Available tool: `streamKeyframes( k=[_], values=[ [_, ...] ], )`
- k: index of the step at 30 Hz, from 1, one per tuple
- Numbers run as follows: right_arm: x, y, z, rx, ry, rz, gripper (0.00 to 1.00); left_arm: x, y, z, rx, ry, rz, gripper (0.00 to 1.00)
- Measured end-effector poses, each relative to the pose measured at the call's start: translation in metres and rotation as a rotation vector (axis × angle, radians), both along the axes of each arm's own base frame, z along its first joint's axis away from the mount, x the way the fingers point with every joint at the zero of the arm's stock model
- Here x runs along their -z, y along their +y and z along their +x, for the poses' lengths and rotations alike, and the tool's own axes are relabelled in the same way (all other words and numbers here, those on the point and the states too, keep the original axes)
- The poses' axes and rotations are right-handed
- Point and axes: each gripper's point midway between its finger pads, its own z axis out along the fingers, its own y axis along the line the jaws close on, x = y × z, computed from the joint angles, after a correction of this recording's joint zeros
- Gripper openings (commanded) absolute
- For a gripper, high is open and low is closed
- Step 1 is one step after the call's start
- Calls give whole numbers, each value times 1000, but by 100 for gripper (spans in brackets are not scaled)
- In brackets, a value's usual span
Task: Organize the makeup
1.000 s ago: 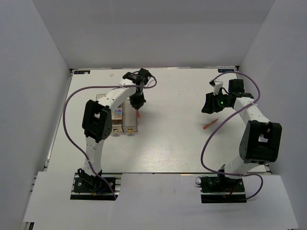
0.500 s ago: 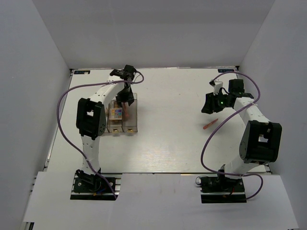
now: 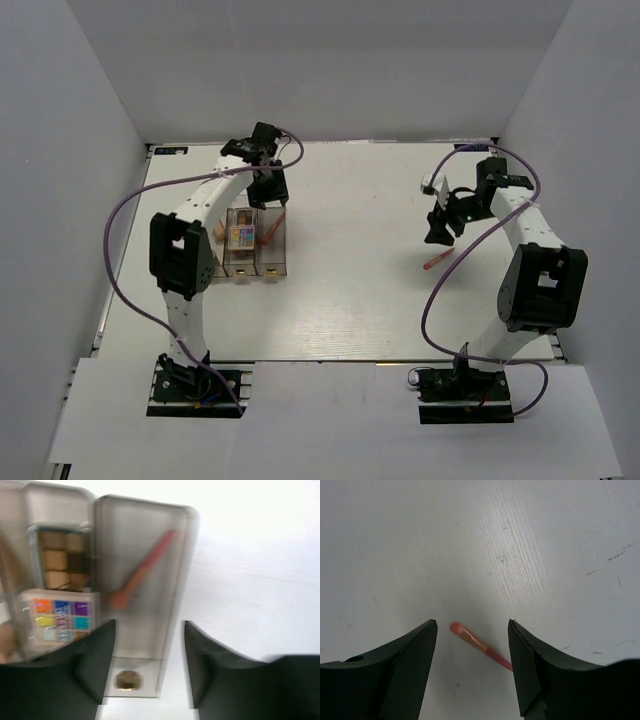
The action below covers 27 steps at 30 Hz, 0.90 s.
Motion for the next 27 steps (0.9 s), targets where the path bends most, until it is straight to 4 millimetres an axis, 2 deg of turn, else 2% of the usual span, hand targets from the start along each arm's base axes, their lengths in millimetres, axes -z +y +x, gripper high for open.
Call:
streamKeyframes(
  k=[2, 4, 5, 6, 9, 11, 14, 19, 22, 27],
  values=[
    [6, -5, -10, -131, -51, -66, 63, -20, -14, -2, 44, -53, -84, 56],
    [14, -16, -17, -249, -97, -155, 62, -44, -28, -15, 103, -113, -181, 58],
    [19, -22, -19, -302, -116, -206, 62, -55, -33, -25, 130, -142, -227, 62],
    [23, -29, -20, -351, -128, -250, 63, -66, -36, -36, 155, -165, -270, 71],
    [40, -46, -22, -466, -127, -340, 63, -97, -46, -62, 223, -250, -381, 84],
    [53, -58, -19, -521, -107, -381, 63, -107, -48, -75, 246, -283, -425, 86],
    [69, -73, -10, -589, -89, -435, 63, -108, -48, -92, 263, -286, -462, 88],
    [85, -85, 2, -650, -70, -485, 63, -90, -44, -109, 242, -245, -475, 89],
    [90, -86, 5, -672, -65, -499, 63, -86, -42, -114, 226, -234, -481, 89],
    [95, -83, 4, -699, -56, -504, 63, -92, -42, -116, 212, -249, -499, 89]
  ],
)
